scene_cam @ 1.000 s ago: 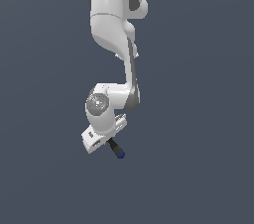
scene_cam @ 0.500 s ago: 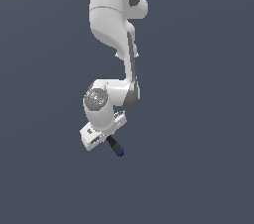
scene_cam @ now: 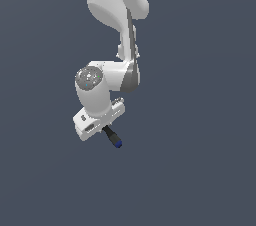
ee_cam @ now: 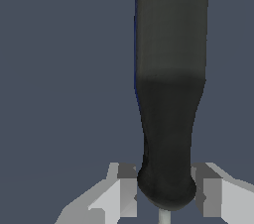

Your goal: Pick up the object and move it to a goal position.

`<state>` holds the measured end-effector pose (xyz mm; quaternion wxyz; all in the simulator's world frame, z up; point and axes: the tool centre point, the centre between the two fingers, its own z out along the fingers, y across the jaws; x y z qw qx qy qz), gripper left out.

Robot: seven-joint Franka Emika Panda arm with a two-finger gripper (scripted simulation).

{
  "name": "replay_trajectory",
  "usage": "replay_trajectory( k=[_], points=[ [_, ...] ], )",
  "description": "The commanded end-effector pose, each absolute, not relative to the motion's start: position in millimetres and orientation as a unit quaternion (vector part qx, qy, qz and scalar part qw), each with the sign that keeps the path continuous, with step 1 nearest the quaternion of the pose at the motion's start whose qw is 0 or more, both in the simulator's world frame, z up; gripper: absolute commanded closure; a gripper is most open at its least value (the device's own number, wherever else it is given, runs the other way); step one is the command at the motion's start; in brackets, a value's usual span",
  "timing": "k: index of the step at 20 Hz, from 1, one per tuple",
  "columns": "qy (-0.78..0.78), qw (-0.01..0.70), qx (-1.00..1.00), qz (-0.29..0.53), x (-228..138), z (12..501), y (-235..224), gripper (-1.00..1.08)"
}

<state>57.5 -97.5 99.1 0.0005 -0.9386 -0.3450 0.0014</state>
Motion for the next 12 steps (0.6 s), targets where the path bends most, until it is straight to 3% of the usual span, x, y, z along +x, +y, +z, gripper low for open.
replay_trajectory(
  k=[1,12],
  points=[
    [-0.345,0.000,-0.939,0.000,50.8,125.8,-101.4,1.08],
    [-0.345,0.000,-0.939,0.000,17.0,252.8,-119.0,1.08]
  ],
)
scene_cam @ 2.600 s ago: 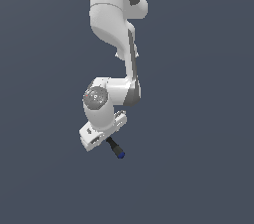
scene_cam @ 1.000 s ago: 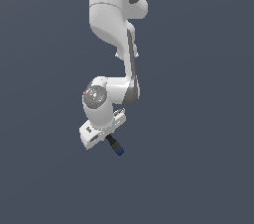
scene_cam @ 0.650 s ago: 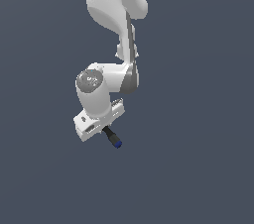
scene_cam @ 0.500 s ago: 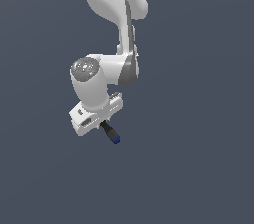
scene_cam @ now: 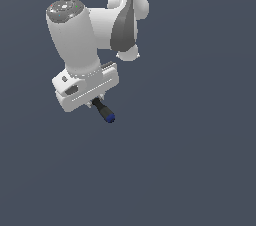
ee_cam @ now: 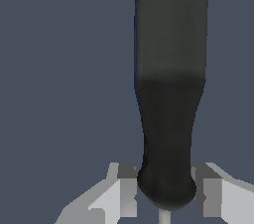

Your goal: Pick up the object and move it to a goal position.

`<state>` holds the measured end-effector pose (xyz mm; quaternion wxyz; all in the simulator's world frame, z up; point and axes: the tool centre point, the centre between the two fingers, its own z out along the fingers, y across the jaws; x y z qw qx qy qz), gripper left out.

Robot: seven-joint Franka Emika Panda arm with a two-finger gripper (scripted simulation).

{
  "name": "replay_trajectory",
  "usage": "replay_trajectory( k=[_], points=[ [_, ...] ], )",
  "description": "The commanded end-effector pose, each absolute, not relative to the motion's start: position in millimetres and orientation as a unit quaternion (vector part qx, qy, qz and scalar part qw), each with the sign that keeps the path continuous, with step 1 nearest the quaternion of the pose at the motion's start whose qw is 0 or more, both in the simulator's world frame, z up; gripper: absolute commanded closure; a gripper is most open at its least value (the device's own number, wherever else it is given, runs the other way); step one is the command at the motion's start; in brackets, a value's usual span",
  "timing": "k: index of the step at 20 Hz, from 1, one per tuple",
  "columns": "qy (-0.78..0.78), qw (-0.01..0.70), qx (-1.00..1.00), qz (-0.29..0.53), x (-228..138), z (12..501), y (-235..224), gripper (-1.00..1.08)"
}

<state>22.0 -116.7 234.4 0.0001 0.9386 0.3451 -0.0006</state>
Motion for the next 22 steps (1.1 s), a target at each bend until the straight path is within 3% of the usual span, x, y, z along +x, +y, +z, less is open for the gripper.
replay_trajectory(
  k=[1,12,22],
  points=[
    [0.345,0.000,0.939,0.000,14.0,264.4,-120.8,1.08],
    [0.345,0.000,0.938,0.000,-9.4,365.3,-135.8,1.08],
    [0.345,0.000,0.939,0.000,-14.6,394.3,-140.9,1.08]
  ],
)
